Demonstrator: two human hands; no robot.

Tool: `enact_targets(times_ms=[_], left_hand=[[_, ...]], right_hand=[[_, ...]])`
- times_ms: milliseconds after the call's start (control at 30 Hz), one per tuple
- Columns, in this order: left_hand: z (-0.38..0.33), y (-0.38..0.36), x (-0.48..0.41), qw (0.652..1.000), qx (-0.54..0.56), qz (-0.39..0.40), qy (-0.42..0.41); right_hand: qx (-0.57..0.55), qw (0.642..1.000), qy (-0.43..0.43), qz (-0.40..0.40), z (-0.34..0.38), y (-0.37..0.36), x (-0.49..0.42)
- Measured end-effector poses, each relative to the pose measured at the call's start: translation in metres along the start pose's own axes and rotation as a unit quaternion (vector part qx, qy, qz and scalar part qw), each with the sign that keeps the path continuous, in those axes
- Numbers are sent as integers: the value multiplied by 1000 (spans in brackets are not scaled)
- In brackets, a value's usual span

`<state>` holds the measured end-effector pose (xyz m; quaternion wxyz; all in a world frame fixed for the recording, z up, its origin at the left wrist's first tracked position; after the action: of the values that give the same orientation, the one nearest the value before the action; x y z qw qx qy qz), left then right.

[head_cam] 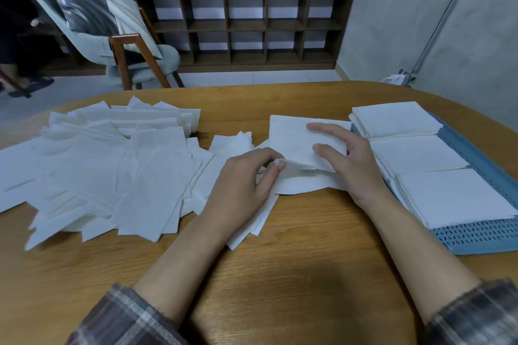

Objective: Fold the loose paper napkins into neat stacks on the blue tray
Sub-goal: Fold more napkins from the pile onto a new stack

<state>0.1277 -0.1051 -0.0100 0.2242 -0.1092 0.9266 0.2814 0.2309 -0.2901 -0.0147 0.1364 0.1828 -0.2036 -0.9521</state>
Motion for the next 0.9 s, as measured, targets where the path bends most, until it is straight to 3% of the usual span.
enact_targets(times_ms=[133,233,367,667,800,900], left_hand=[[-2,5,1,996,57,-63,-6],[-5,5,3,992,94,-79,4],[-5,5,2,994,85,-67,10],[1,23,-4,981,154,-61,105],[4,25,-7,966,217,-52,129],[6,27,-7,960,236,-89,123]], right_hand=[[-15,996,49,77,14,-6,7],[8,994,35,101,13,-14,11],[5,996,7,84,10,-12,9],[-183,979,-92,-4,1,1,3],[-282,953,-116,-5,0,3,1],[-297,947,-120,19,0,1,2]])
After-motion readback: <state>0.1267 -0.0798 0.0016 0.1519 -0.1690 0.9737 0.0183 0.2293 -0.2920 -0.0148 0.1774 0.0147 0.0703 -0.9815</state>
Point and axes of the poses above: each hand's wrist, its own x-axis away from the middle knuckle, its own y-axis out of the back of the hand, z = x × y, the point moved 5 cm from there along -x, towards the middle knuckle, and after that the axes turned 11 degrees about x, right-handed, at the moved point
